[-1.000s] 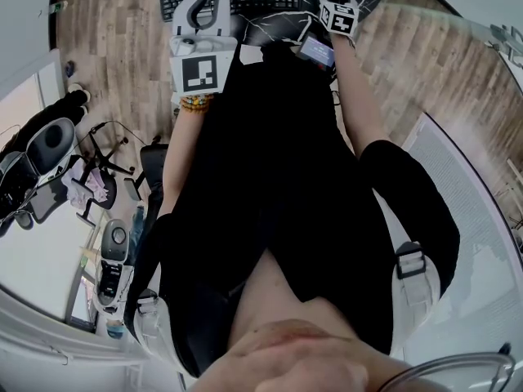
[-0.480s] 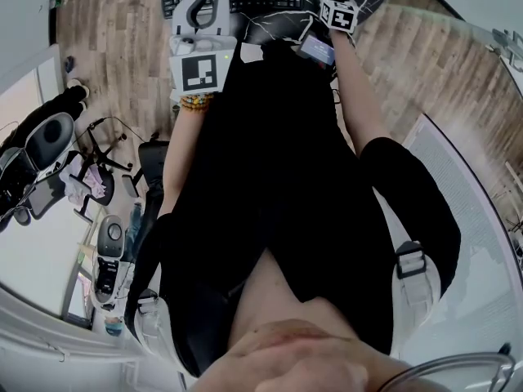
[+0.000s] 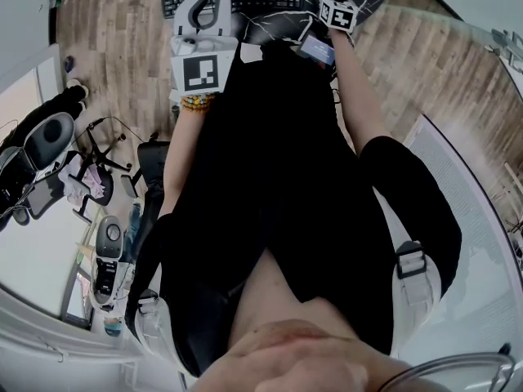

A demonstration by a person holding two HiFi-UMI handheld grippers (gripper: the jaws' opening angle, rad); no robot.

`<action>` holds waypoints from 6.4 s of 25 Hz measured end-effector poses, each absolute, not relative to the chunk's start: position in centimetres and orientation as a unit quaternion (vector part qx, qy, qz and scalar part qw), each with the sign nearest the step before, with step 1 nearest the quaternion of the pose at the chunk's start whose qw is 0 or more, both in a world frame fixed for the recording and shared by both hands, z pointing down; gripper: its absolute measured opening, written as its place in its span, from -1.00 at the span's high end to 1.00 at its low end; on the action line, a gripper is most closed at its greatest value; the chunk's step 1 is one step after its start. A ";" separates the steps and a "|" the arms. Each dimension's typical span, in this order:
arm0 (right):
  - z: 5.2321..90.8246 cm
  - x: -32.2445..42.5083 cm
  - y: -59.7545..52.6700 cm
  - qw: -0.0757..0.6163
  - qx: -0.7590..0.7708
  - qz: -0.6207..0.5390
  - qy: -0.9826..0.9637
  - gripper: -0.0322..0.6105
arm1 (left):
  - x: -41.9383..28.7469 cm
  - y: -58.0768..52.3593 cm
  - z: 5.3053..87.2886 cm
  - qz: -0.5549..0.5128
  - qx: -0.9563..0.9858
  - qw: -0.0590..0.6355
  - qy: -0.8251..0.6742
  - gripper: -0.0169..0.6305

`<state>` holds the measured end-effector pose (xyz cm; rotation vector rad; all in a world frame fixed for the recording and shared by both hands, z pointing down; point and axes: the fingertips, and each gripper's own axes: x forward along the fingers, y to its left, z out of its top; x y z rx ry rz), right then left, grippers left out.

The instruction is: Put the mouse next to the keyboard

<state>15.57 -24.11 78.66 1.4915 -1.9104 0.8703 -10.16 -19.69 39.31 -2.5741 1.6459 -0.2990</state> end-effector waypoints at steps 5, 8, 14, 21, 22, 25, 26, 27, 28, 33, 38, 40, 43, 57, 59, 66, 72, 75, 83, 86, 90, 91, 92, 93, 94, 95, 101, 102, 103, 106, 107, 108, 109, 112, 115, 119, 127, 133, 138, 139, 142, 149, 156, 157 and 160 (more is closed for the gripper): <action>78.8 15.4 -24.0 0.278 0.554 0.328 -0.713 0.03 | -10.1 -19.6 39.6 -0.100 -0.838 0.037 0.535 0.91; 78.6 15.3 -24.2 0.272 0.549 0.331 -0.718 0.03 | -10.1 -19.5 39.5 -0.100 -0.838 0.037 0.535 0.91; 78.4 14.9 -24.1 0.274 0.537 0.330 -0.726 0.03 | -9.8 -19.4 39.5 -0.098 -0.840 0.034 0.532 0.91; 75.7 16.0 -25.2 0.247 0.556 0.298 -0.736 0.03 | -9.6 -19.5 39.6 -0.098 -0.841 0.033 0.531 0.91; 75.0 16.1 -25.4 0.241 0.559 0.293 -0.737 0.03 | -9.7 -19.4 39.5 -0.098 -0.841 0.034 0.531 0.91; 72.9 16.4 -26.1 0.220 0.567 0.278 -0.743 0.03 | -9.8 -19.4 39.3 -0.096 -0.842 0.037 0.529 0.91; 72.0 16.4 -26.5 0.212 0.569 0.270 -0.747 0.03 | -9.8 -19.5 39.2 -0.096 -0.843 0.038 0.528 0.91; 71.2 16.4 -26.9 0.203 0.571 0.259 -0.752 0.03 | -9.8 -19.5 39.2 -0.096 -0.843 0.039 0.527 0.91; 70.2 16.3 -27.2 0.193 0.573 0.246 -0.758 0.03 | -9.8 -19.6 39.1 -0.096 -0.843 0.040 0.527 0.91; 64.1 14.9 -28.4 0.145 0.564 0.161 -0.797 0.03 | -9.5 -20.0 38.8 -0.093 -0.842 0.040 0.529 0.91; 60.5 14.4 -28.6 0.125 0.563 0.125 -0.807 0.03 | -8.9 -20.2 38.5 -0.087 -0.848 0.048 0.521 0.91; 59.3 14.4 -28.6 0.116 0.566 0.116 -0.808 0.03 | -8.7 -20.4 38.3 -0.084 -0.850 0.048 0.519 0.91; 57.3 14.2 -28.3 0.104 0.566 0.102 -0.811 0.03 | -8.2 -20.6 38.0 -0.076 -0.852 0.054 0.515 0.91; 46.9 12.9 -26.0 0.028 0.553 0.025 -0.833 0.03 | -6.1 -21.1 37.0 -0.054 -0.861 0.065 0.502 0.91; 45.5 12.7 -25.7 0.014 0.550 0.019 -0.835 0.03 | -5.8 -21.2 36.9 -0.053 -0.863 0.067 0.499 0.91; 41.1 12.4 -25.1 -0.018 0.547 -0.013 -0.837 0.03 | -4.7 -21.6 36.6 -0.050 -0.867 0.069 0.490 0.91; 38.4 12.0 -24.2 -0.037 0.546 -0.037 -0.836 0.03 | -3.8 -21.8 36.5 -0.050 -0.871 0.078 0.482 0.91; 38.0 11.8 -23.9 -0.048 0.547 -0.037 -0.835 0.06 | -3.5 -22.0 36.6 -0.054 -0.872 0.079 0.479 0.91; 37.1 11.4 -23.2 -0.049 0.548 -0.058 -0.833 0.32 | -3.1 -22.4 36.8 -0.052 -0.875 0.083 0.474 0.91; 36.4 11.2 -23.0 -0.049 0.546 -0.067 -0.834 0.33 | -2.9 -22.7 36.6 -0.050 -0.876 0.086 0.472 0.91; 35.9 11.3 -22.6 -0.052 0.548 -0.075 -0.832 0.39 | -2.4 -22.8 36.5 -0.045 -0.878 0.087 0.468 0.91; 35.9 11.4 -22.5 -0.052 0.550 -0.076 -0.830 0.42 | -2.2 -22.8 36.4 -0.043 -0.879 0.086 0.467 0.91; 35.9 11.4 -22.4 -0.052 0.552 -0.076 -0.829 0.48 | -2.1 -22.8 36.4 -0.042 -0.880 0.084 0.466 0.91; 35.9 11.4 -22.4 -0.053 0.554 -0.076 -0.827 0.52 | -2.1 -22.8 36.4 -0.042 -0.881 0.083 0.464 0.91; 35.9 11.3 -22.4 -0.054 0.556 -0.075 -0.826 0.55 | -2.0 -22.8 36.5 -0.042 -0.881 0.084 0.463 0.91; 35.9 11.3 -22.3 -0.054 0.558 -0.075 -0.824 0.57 | -1.9 -22.8 36.5 -0.042 -0.882 0.086 0.462 0.91; 36.3 11.1 -21.8 -0.056 0.571 -0.068 -0.816 0.72 | -1.6 -22.5 36.9 -0.037 -0.884 0.081 0.459 0.91; 36.3 11.1 -21.7 -0.057 0.572 -0.066 -0.816 0.73 | -1.6 -22.5 37.0 -0.037 -0.884 0.079 0.459 0.91; 36.4 11.1 -21.7 -0.059 0.572 -0.065 -0.816 0.74 | -1.6 -22.5 37.1 -0.038 -0.884 0.078 0.459 0.91; 36.4 11.1 -21.6 -0.058 0.571 -0.065 -0.817 0.75 | -1.6 -22.4 37.3 -0.038 -0.886 0.076 0.457 0.91; 36.4 11.2 -21.6 -0.057 0.572 -0.066 -0.816 0.75 | -1.6 -22.3 37.3 -0.036 -0.886 0.076 0.456 0.91; 36.3 11.3 -21.6 -0.057 0.573 -0.066 -0.815 0.75 | -1.6 -22.3 37.3 -0.035 -0.886 0.075 0.456 0.91; 36.2 11.5 -21.5 -0.057 0.575 -0.066 -0.814 0.76 | -1.6 -22.2 37.4 -0.035 -0.886 0.074 0.456 0.91; 35.9 11.9 -21.2 -0.061 0.576 -0.068 -0.812 0.77 | -1.7 -21.9 37.4 -0.034 -0.887 0.072 0.456 0.91; 35.6 12.3 -21.1 -0.068 0.573 -0.071 -0.814 0.78 | -1.6 -21.9 37.3 -0.031 -0.888 0.072 0.454 0.91; 35.6 12.7 -20.8 -0.068 0.577 -0.073 -0.810 0.78 | -1.4 -21.6 37.3 -0.029 -0.889 0.073 0.450 0.91; 35.7 13.3 -20.0 -0.066 0.584 -0.078 -0.805 0.78 | -1.4 -20.8 37.3 -0.031 -0.890 0.076 0.448 0.91; 35.7 14.0 -19.9 -0.065 0.592 -0.078 -0.799 0.79 | -1.4 -20.6 37.6 -0.033 -0.892 0.075 0.445 0.91; 35.8 14.2 -19.9 -0.064 0.594 -0.076 -0.798 0.79 | -1.6 -20.5 37.7 -0.034 -0.891 0.075 0.446 0.91; 35.9 14.3 -19.9 -0.064 0.594 -0.075 -0.798 0.79 | -1.5 -20.5 37.7 -0.034 -0.891 0.075 0.446 0.91; 36.0 14.4 -19.9 -0.061 0.594 -0.073 -0.799 0.79 | -1.5 -20.5 37.8 -0.036 -0.891 0.073 0.446 0.91; 36.3 14.3 -19.9 -0.056 0.593 -0.072 -0.800 0.79 | -1.7 -20.5 38.0 -0.036 -0.891 0.070 0.448 0.91; 36.4 14.3 -19.8 -0.051 0.594 -0.073 -0.799 0.79 | -1.9 -21.1 37.4 -0.026 -0.889 0.065 0.452 0.91; 36.4 14.3 -19.8 -0.050 0.594 -0.073 -0.799 0.79 | -1.9 -21.2 37.3 -0.025 -0.889 0.067 0.453 0.91; 36.4 14.1 -19.6 -0.047 0.594 -0.074 -0.800 0.79 | -2.0 -21.5 37.0 -0.026 -0.887 0.068 0.456 0.91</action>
